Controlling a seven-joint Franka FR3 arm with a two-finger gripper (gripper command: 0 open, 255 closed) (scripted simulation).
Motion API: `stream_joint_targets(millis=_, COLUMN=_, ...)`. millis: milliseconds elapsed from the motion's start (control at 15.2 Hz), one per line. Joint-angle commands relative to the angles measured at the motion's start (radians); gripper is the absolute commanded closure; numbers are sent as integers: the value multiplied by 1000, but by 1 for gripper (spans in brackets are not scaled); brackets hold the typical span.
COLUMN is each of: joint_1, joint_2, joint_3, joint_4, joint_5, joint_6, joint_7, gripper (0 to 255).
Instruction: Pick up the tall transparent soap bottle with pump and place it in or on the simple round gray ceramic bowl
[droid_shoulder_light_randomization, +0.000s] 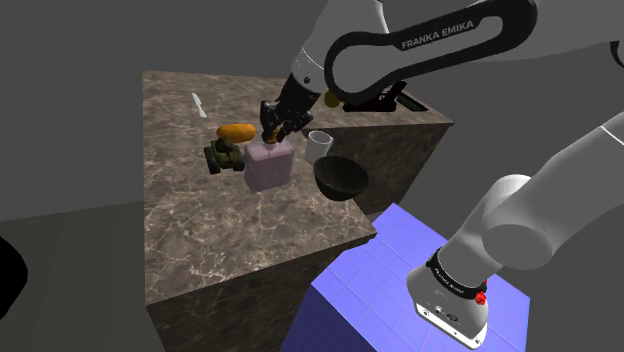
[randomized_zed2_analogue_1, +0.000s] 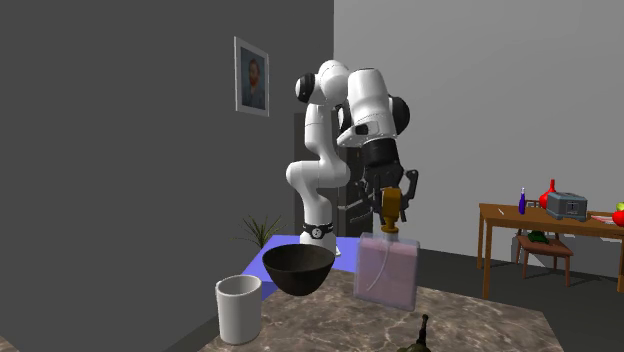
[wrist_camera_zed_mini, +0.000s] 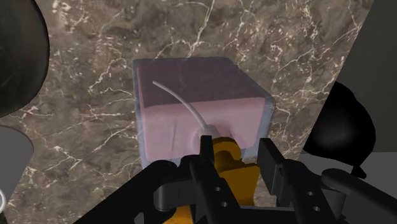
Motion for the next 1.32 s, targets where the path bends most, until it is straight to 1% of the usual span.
stream_joint_targets(millis=0, joint_1=0, joint_2=-16, joint_3=-2, joint_4=12, joint_5=1, joint_6=-28, joint_7=1, gripper=255)
stream_joint_targets(millis=1254, joint_1=-8, joint_2=-92, joint_3=-20, joint_4=194, joint_5=-12, joint_6=-285, joint_7=19, gripper=255)
